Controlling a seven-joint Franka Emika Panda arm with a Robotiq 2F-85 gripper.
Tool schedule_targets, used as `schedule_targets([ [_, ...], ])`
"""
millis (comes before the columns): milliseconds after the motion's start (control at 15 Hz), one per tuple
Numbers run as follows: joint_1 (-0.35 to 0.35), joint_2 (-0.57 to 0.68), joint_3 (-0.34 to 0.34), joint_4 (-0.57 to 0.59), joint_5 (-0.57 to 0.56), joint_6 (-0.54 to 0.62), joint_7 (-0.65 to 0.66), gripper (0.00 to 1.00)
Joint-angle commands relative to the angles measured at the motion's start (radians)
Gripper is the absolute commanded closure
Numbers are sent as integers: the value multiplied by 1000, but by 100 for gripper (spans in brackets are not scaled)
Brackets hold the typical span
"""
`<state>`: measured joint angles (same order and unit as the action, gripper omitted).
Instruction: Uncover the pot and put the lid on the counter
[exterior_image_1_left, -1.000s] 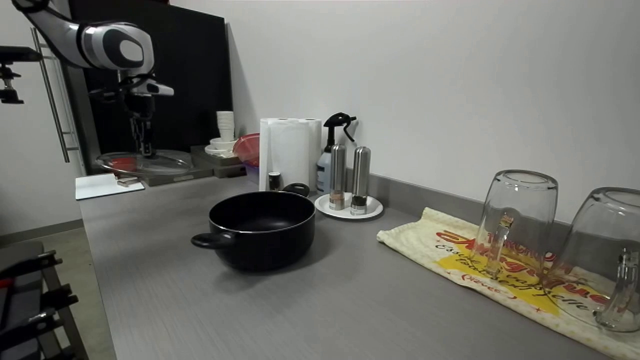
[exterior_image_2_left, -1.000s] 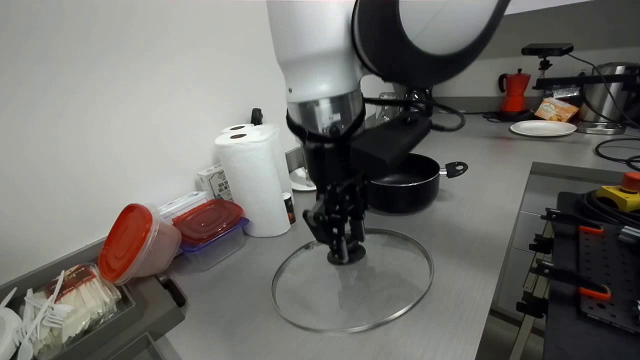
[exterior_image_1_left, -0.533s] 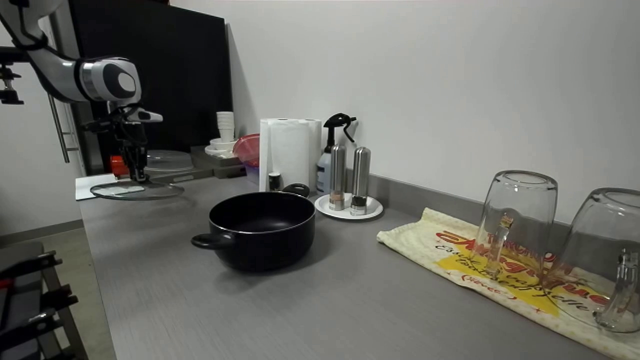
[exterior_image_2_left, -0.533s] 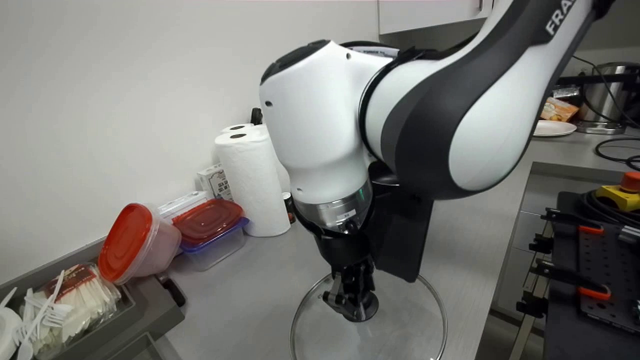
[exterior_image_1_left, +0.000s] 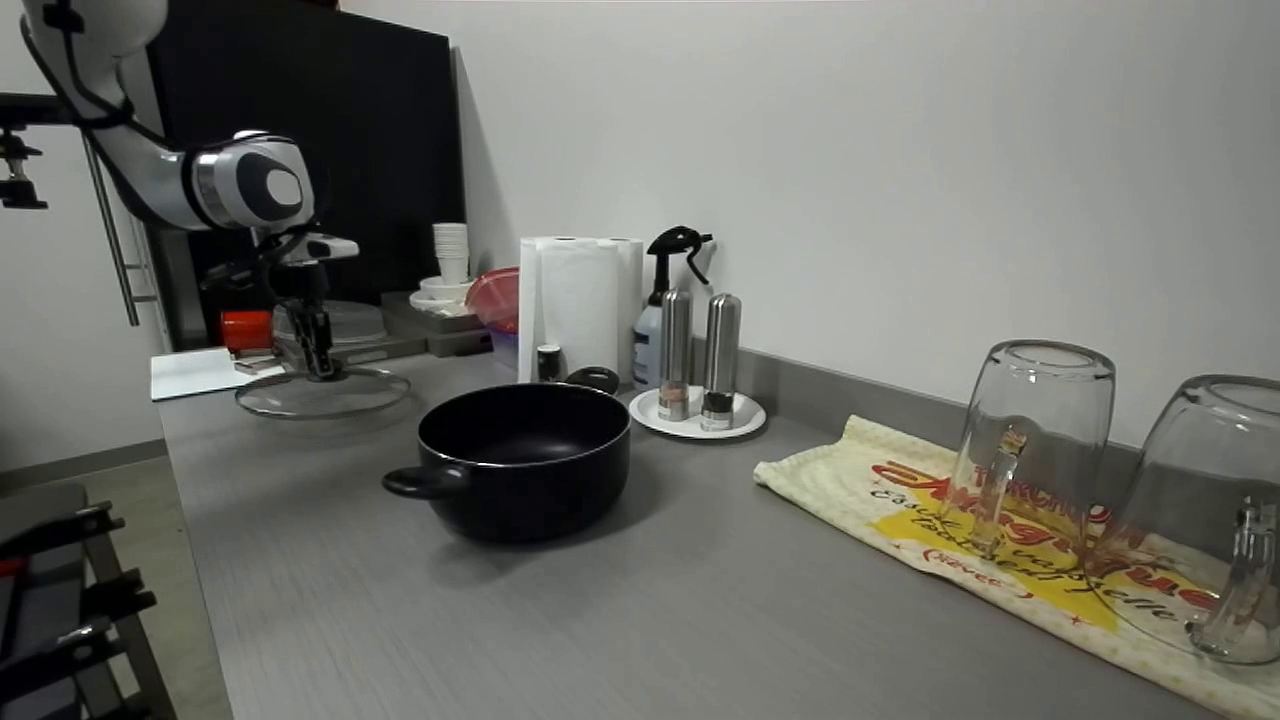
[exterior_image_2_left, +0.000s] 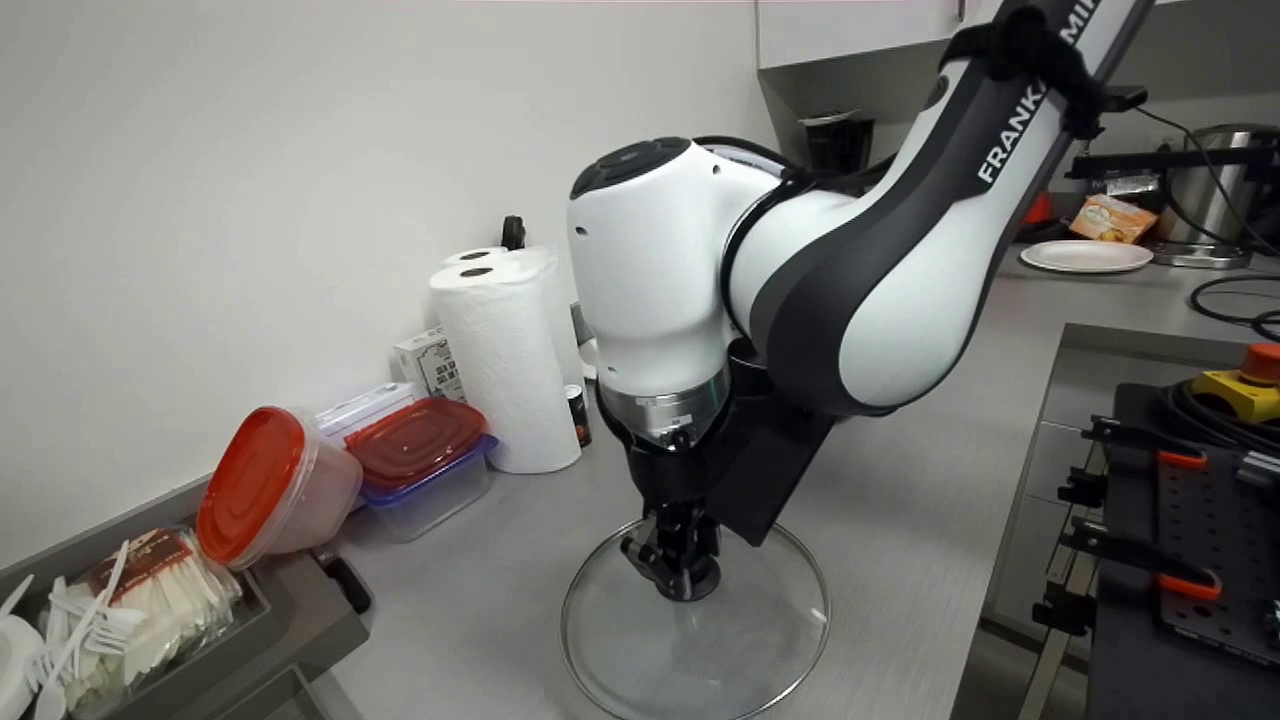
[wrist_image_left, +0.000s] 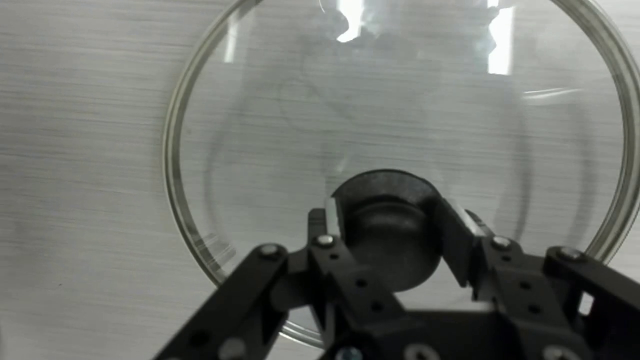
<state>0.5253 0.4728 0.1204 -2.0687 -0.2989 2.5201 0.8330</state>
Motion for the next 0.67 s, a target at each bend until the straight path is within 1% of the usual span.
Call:
schedule_targets([
  [0, 6, -12, -46, -37, -11, 86, 70, 76],
  [267, 17, -8, -96, -72, -24, 148, 122, 76],
  [600, 59, -10, -177, -110, -77, 239, 218, 76],
])
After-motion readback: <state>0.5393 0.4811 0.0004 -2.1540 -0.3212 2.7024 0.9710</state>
